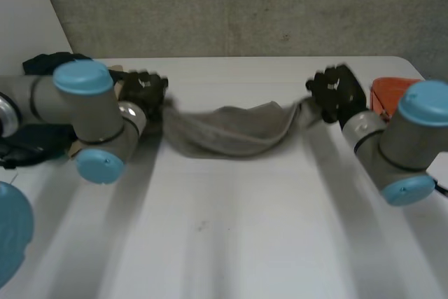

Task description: Fold the laundry.

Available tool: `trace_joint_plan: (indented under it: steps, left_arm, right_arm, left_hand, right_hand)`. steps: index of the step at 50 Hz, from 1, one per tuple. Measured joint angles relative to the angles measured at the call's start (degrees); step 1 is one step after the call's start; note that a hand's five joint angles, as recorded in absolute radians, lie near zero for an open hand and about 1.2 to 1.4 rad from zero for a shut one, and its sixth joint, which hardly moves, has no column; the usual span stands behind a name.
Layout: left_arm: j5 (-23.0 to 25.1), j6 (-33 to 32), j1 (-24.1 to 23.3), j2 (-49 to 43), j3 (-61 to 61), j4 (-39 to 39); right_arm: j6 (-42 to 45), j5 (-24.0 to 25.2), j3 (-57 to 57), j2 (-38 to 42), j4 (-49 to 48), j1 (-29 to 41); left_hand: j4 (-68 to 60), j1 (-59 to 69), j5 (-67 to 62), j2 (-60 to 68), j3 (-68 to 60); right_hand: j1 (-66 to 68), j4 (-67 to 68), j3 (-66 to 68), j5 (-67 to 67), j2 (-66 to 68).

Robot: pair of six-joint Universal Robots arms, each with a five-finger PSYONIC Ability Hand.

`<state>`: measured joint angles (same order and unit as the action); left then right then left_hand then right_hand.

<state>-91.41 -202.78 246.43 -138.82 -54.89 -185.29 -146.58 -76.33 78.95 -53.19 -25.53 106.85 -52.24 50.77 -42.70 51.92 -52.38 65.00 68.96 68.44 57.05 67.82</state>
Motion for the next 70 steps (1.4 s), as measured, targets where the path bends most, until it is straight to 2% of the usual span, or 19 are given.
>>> trace_joint_plan:
  steps: [3, 4, 5, 7, 9, 10, 15, 22, 27, 30, 33, 41, 52, 58, 61, 64, 68, 69, 70]
  left_arm:
    - [-0.7, -2.6, -0.6, -2.3, 0.5, 3.4]
    - [-1.1, -4.2, -0.9, -2.7, 1.2, 5.7]
    - [-1.4, -5.1, -1.1, -2.7, 1.7, 7.3]
    - [-1.7, -6.1, -1.3, -2.2, 2.4, 9.8]
    - [-2.0, -6.7, -1.2, -1.0, 2.8, 12.1]
    - [-2.1, -6.8, -1.2, -0.3, 2.9, 13.0]
    - [-2.4, -5.6, 1.0, 5.3, 0.4, 15.6]
    - [0.2, -1.6, 6.6, 13.9, -8.6, 15.8]
    - [3.5, 1.9, 10.6, 17.6, -15.8, 15.5]
    - [6.3, 4.1, 13.0, 18.5, -19.8, 15.2]
    - [8.3, 5.2, 14.2, 18.3, -21.7, 14.9]
    - [10.5, 6.6, 14.7, 14.8, -20.9, 13.2]
    - [10.0, 7.5, 12.5, 9.4, -13.7, 13.4]
    - [9.3, 7.4, 11.5, 7.3, -10.6, 14.2]
    - [8.6, 7.3, 10.9, 6.2, -9.0, 14.7]
    - [7.2, 7.2, 10.3, 4.8, -7.1, 15.1]
    - [5.1, 7.1, 9.6, 3.3, -5.2, 15.4]
    - [4.4, 7.1, 9.4, 3.0, -4.7, 15.4]
    - [3.4, 7.0, 9.2, 2.8, -4.3, 15.4]
  right_arm:
    - [1.2, -1.2, 1.1, 2.0, 1.6, 0.0]
    - [1.6, -2.2, 1.2, 2.5, 3.4, 0.3]
    - [1.8, -3.0, 1.2, 2.7, 4.9, 0.5]
    - [1.4, -4.4, 0.7, 2.4, 7.8, 1.0]
    - [0.5, -5.9, -0.1, 1.9, 11.0, 1.5]
    - [-0.2, -6.8, -0.8, 1.4, 13.1, 1.7]
    - [-5.1, -8.6, -3.9, -1.5, 23.5, 1.4]
    - [-8.8, -5.0, -5.8, -4.9, 33.6, -0.8]
    - [-4.5, -1.7, -4.2, -5.5, 33.6, -1.8]
    - [1.3, -0.3, -2.1, -5.4, 30.7, -2.3]
    - [4.7, 0.2, -0.9, -4.9, 28.6, -2.5]
    - [6.3, -0.1, 1.3, -2.7, 25.9, -2.7]
    - [-8.6, -0.3, 7.1, -8.7, 27.9, -4.8]
    - [-13.6, -0.3, 10.5, -10.5, 28.6, -4.6]
    - [-14.5, -0.4, 11.6, -10.2, 27.5, -4.3]
    - [-14.9, -1.1, 12.1, -8.9, 24.8, -3.8]
    - [-14.9, -2.5, 11.8, -6.9, 21.6, -3.4]
    - [-14.8, -2.9, 11.6, -6.5, 20.8, -3.3]
    - [-14.8, -3.5, 11.3, -5.8, 19.7, -3.1]
  left_hand:
    - [4.3, -3.3, 4.7, -4.3, 4.5]
    - [14.1, -13.7, 14.6, -14.2, 14.4]
    - [17.9, -17.8, 18.4, -17.9, 17.7]
    - [32.0, -32.2, 32.5, -31.7, 31.4]
    - [32.0, -32.2, 32.5, -31.7, 31.4]
    - [38.2, -36.8, 38.9, -37.4, 37.7]
    - [38.3, -36.8, 38.9, -37.6, 37.7]
    - [38.3, -36.8, 38.9, -37.6, 37.7]
    - [34.6, -32.8, 34.8, -34.0, 35.0]
    - [29.6, -28.1, 29.9, -29.5, 30.0]
    - [30.0, -28.4, 30.4, -29.7, 30.1]
    - [33.5, -31.3, 34.5, -32.8, 33.1]
    - [33.5, -31.3, 34.5, -32.8, 33.1]
    - [33.4, -31.2, 34.2, -32.7, 33.0]
    - [31.3, -29.8, 31.5, -31.0, 31.7]
    - [25.0, -22.8, 25.3, -24.9, 25.4]
    - [3.5, 0.5, 4.2, -2.5, 3.2]
    - [-3.5, 7.4, -2.6, 4.7, -3.9]
    - [-8.2, 11.9, -7.4, 9.3, -8.5]
  right_hand:
    - [0.0, 0.0, 0.0, 0.0, 0.0]
    - [0.0, 0.0, 0.0, 0.0, 0.0]
    - [-0.5, -0.9, -0.9, -0.8, -0.8]
    - [-10.2, -12.5, -12.3, -11.2, -12.0]
    - [-15.0, -18.2, -17.9, -16.8, -17.8]
    - [-22.5, -26.0, -25.4, -24.8, -25.4]
    - [-35.2, -39.4, -39.1, -39.0, -38.5]
    - [-35.8, -40.3, -39.6, -40.1, -39.1]
    - [-35.8, -40.3, -39.6, -39.4, -39.1]
    - [-35.6, -40.2, -39.5, -38.1, -39.0]
    - [-35.5, -40.1, -39.5, -37.2, -39.0]
    - [-33.2, -37.0, -36.3, -34.3, -35.9]
    - [-35.9, -40.2, -39.8, -39.9, -39.0]
    - [-36.5, -41.1, -40.1, -40.8, -39.9]
    - [-36.5, -41.1, -40.1, -40.8, -39.9]
    - [-36.5, -41.1, -40.1, -40.8, -39.9]
    - [-35.3, -39.4, -38.9, -37.5, -38.3]
    - [-31.1, -35.0, -34.5, -32.7, -33.9]
    - [-17.4, -21.8, -21.2, -20.8, -20.1]
